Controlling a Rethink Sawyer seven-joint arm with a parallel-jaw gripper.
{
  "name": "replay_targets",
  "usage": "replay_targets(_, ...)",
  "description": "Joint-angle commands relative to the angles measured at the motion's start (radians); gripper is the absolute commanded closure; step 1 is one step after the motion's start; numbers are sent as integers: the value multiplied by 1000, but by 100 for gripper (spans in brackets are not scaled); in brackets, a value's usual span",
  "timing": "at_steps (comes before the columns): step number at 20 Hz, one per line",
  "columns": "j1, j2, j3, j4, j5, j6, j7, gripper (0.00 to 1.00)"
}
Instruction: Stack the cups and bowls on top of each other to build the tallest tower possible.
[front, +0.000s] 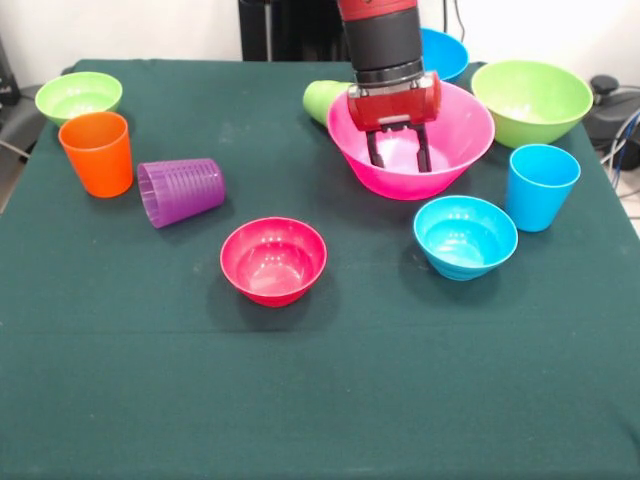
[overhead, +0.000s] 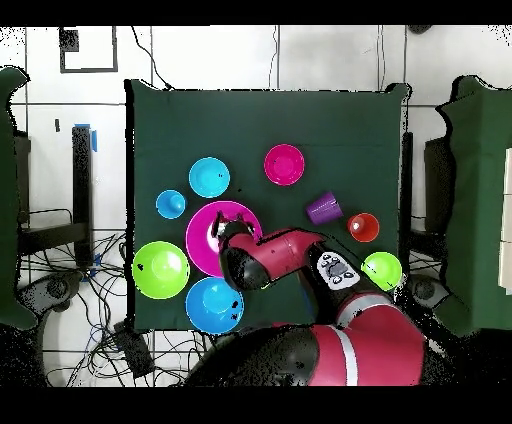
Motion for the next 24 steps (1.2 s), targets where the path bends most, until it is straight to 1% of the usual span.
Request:
replay_targets(1,26,69,39,-135,-77,69,-65,0)
replay_targets(4,46,87,9,-162,-90,26,-56,0)
replay_targets(6,44,95,6,-180,-107,18,-67,0)
replay_targets(10,-5,97,56,-193,-159,49,-102,0)
replay_targets(12,-16,102,62,-203,-183,48,-105,0)
replay_targets(13,-34,112,77,-206,-195,51,-103,0)
replay_targets(14,-80,130,122,-212,-221,73,-118,0)
replay_targets(15,-175,173,223,-213,-257,130,-160,0)
replay_targets(16,-269,223,322,-218,-293,197,-226,0)
replay_targets(17,-362,287,417,-226,-319,269,-312,0)
replay_targets(18,-434,345,486,-236,-325,331,-398,0)
replay_targets(19,-479,381,529,-241,-331,372,-467,0)
replay_targets(20,-513,408,554,-247,-323,405,-527,0)
replay_targets(21,-534,417,569,-247,-316,428,-570,0)
replay_targets(22,-547,420,574,-245,-303,446,-599,0)
replay_targets(24,-550,402,567,-232,-303,443,-601,0)
